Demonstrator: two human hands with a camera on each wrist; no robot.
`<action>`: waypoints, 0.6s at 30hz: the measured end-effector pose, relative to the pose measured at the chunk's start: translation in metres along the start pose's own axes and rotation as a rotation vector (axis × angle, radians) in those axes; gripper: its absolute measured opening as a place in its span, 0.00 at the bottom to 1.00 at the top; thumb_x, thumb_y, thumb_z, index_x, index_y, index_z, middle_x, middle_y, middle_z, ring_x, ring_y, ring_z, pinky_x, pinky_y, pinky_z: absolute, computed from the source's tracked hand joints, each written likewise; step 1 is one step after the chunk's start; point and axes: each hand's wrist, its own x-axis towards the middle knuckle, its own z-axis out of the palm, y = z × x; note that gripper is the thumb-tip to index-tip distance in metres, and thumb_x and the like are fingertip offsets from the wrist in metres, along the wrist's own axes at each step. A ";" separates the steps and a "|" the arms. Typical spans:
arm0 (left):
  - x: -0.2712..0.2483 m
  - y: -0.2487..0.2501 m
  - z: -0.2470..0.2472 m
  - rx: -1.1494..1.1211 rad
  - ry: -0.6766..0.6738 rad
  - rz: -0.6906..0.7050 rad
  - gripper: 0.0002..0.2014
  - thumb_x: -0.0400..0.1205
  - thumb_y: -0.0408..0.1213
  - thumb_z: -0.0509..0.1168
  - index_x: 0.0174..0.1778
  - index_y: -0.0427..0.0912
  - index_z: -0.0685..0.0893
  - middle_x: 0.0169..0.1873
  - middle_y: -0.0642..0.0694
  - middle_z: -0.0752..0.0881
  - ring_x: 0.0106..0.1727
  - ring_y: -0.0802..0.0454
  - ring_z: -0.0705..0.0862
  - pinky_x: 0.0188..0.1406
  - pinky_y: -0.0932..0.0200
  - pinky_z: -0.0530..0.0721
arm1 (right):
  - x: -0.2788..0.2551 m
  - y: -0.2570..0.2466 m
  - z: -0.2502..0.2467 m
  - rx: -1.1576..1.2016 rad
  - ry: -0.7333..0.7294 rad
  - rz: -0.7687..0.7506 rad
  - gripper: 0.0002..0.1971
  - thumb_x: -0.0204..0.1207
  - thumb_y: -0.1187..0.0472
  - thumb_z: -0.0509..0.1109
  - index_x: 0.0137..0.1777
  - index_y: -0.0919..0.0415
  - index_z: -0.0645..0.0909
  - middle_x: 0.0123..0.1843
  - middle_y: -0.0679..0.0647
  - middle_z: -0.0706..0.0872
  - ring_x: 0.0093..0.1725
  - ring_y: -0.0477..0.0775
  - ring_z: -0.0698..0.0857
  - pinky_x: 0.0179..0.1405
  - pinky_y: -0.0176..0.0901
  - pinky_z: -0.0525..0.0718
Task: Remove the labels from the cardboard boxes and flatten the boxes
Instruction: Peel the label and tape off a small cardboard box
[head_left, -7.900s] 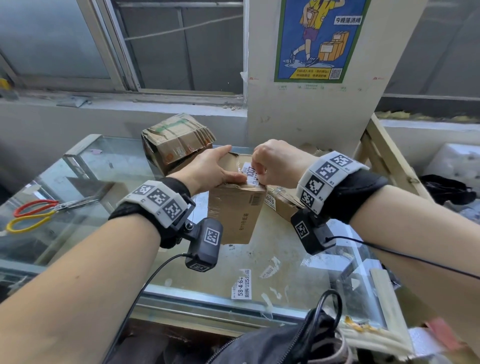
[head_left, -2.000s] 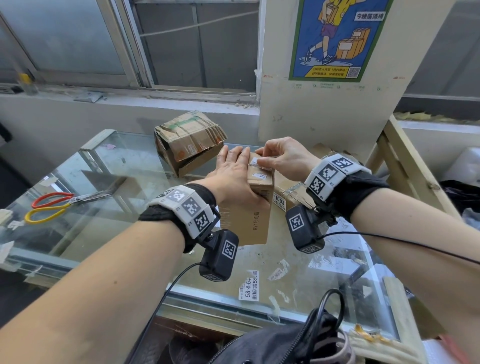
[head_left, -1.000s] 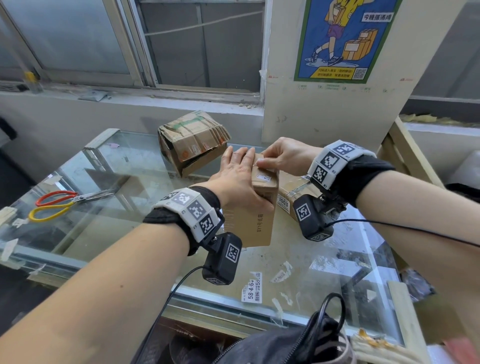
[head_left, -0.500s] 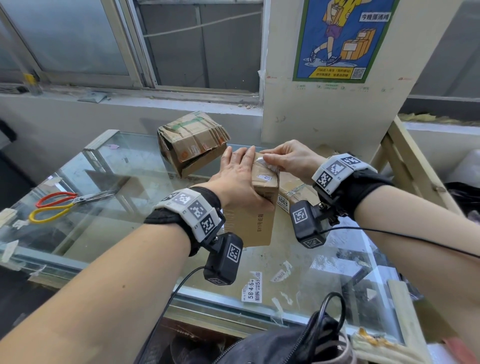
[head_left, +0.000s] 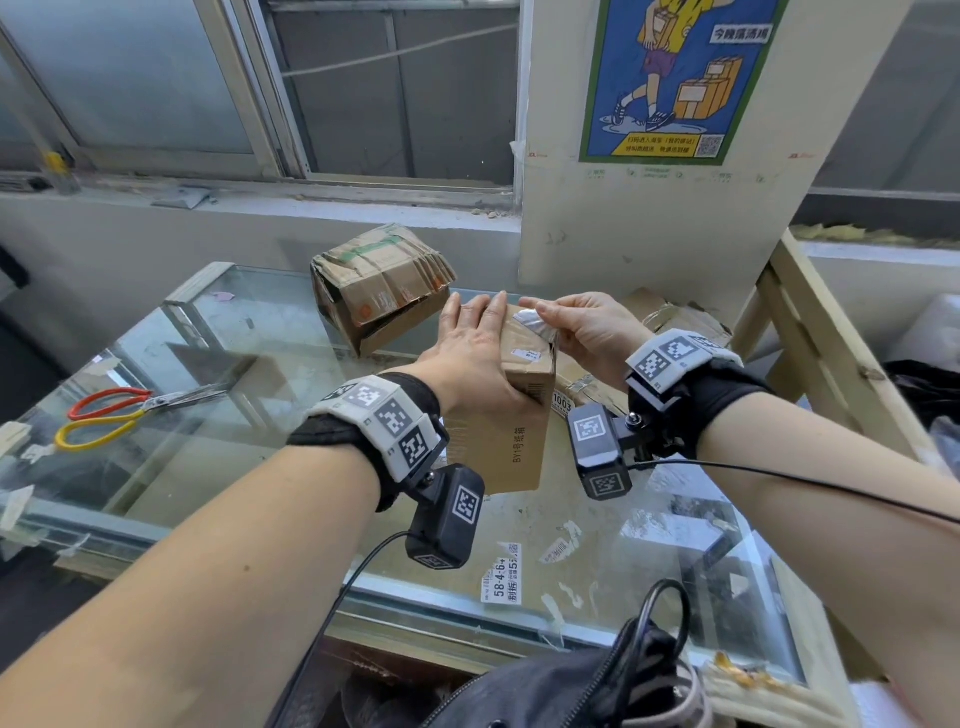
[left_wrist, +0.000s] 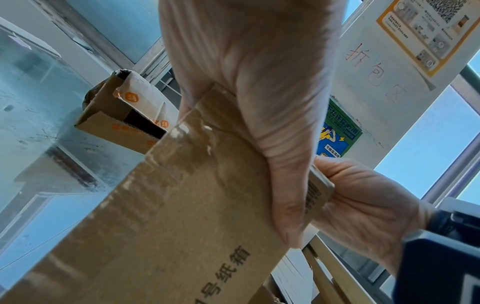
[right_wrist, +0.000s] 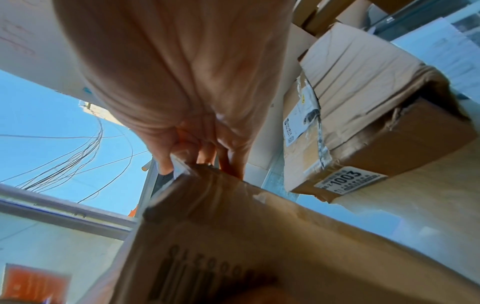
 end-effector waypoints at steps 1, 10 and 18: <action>0.000 0.000 0.000 -0.004 0.002 0.001 0.67 0.63 0.65 0.76 0.85 0.48 0.37 0.84 0.53 0.41 0.83 0.46 0.30 0.84 0.43 0.42 | 0.000 0.001 0.000 0.033 0.000 0.002 0.17 0.82 0.69 0.61 0.67 0.79 0.75 0.47 0.63 0.85 0.37 0.48 0.85 0.37 0.34 0.87; 0.000 -0.002 0.002 -0.005 0.002 -0.008 0.66 0.63 0.66 0.75 0.85 0.46 0.37 0.84 0.52 0.41 0.83 0.45 0.29 0.84 0.42 0.42 | 0.000 0.011 0.005 0.325 0.058 0.019 0.10 0.84 0.69 0.59 0.50 0.74 0.80 0.38 0.60 0.87 0.30 0.46 0.87 0.25 0.31 0.82; 0.002 0.002 0.003 0.021 0.013 -0.004 0.62 0.66 0.62 0.72 0.85 0.44 0.37 0.84 0.47 0.42 0.83 0.43 0.30 0.84 0.43 0.40 | 0.000 0.020 0.008 0.465 0.157 0.033 0.12 0.85 0.65 0.59 0.54 0.75 0.79 0.44 0.63 0.86 0.39 0.52 0.89 0.40 0.39 0.90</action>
